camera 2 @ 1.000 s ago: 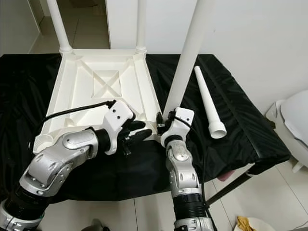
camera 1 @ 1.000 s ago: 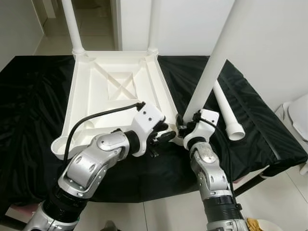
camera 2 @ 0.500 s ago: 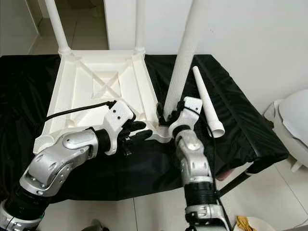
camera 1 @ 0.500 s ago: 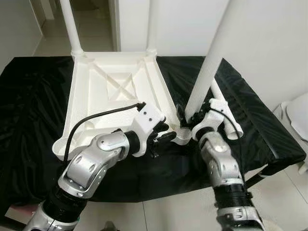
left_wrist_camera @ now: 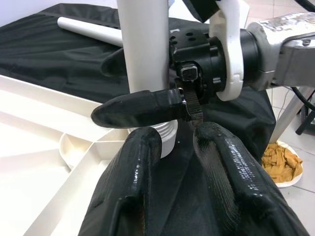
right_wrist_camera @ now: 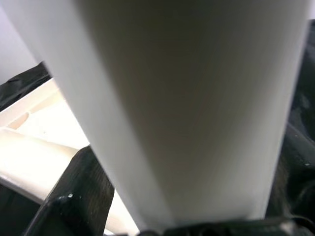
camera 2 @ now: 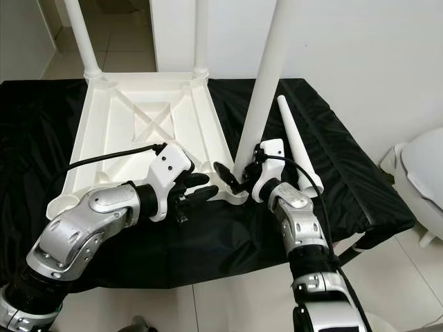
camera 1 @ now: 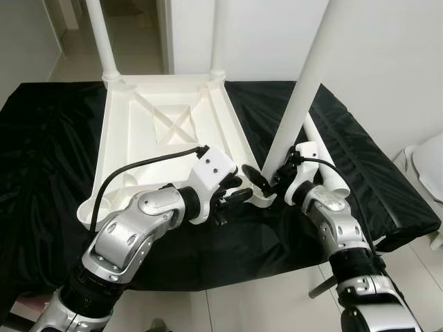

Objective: Building children table

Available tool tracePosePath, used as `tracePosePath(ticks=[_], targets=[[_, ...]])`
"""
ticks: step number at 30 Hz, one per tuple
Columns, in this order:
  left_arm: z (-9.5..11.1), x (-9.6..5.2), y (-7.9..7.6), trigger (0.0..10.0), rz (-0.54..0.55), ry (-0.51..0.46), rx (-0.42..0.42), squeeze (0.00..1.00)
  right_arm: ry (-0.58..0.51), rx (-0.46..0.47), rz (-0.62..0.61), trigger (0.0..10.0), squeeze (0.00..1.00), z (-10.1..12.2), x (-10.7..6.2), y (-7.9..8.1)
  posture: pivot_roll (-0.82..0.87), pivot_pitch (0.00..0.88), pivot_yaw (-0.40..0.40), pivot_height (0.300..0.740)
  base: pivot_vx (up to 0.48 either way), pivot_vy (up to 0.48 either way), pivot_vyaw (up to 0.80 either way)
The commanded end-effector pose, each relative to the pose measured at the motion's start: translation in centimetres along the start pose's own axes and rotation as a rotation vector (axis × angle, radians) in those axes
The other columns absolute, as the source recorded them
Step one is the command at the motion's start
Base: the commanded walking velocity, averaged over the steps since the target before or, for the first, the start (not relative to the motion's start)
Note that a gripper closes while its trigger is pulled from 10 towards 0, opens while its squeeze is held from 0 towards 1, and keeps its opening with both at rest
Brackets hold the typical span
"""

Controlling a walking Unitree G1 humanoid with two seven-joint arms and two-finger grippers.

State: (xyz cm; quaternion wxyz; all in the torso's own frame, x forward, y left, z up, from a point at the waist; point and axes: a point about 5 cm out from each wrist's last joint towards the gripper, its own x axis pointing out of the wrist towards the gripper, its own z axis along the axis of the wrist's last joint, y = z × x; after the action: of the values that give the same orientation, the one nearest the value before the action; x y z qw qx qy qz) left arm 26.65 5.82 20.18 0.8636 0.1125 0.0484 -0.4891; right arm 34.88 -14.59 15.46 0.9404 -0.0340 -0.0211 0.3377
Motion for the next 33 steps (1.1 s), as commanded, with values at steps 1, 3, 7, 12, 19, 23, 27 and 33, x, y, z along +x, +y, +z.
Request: tracePosePath(ticks=[1,3,7,12,19,23,27,33], targets=[[0.1,0.0,-0.1,10.0,-0.036,0.002,0.004,0.00,0.013,-0.023,0.023,10.0,0.00,0.0,0.2,-0.2,-0.01,0.000,-0.023,0.740,0.000,0.000,0.00],[0.1,0.1,-0.1,10.0,-0.037,0.001,0.005,0.00,0.018,-0.036,0.023,10.0,0.00,0.0,0.3,-0.4,-0.01,0.000,-0.021,0.740,0.000,0.000,0.00],[0.1,0.1,-0.1,10.0,-0.038,0.002,0.006,0.00,0.024,-0.050,0.026,3.1,0.00,-0.1,0.5,-0.8,-0.01,0.000,-0.021,0.740,0.000,0.000,0.00],[0.1,-0.1,-0.1,10.0,-0.036,0.004,0.006,0.00,0.048,-0.030,0.074,0.0,0.00,-0.6,0.0,-1.1,-0.01,0.004,-0.021,0.740,0.000,0.000,0.00],[0.2,0.0,-0.2,10.0,-0.041,0.001,0.003,0.00,0.049,0.006,0.089,0.0,0.00,-1.3,-0.5,-0.8,-0.02,0.009,-0.021,0.740,0.000,0.000,0.00],[0.2,0.1,-0.3,10.0,-0.042,0.001,0.003,0.00,0.042,0.009,0.075,0.0,0.00,-1.3,-0.5,-0.8,-0.02,0.010,-0.021,0.740,0.000,0.000,0.00],[0.2,0.1,-0.3,10.0,-0.046,0.000,0.002,0.00,0.033,-0.014,-0.018,0.0,0.00,-1.3,-0.4,-0.8,-0.03,0.016,-0.022,0.740,0.000,0.000,0.00],[0.1,0.2,-0.5,10.0,-0.049,0.001,-0.004,0.00,0.008,0.013,-0.168,0.0,0.00,-1.0,-0.2,0.2,-0.03,0.022,-0.031,0.740,0.000,0.000,0.00]])
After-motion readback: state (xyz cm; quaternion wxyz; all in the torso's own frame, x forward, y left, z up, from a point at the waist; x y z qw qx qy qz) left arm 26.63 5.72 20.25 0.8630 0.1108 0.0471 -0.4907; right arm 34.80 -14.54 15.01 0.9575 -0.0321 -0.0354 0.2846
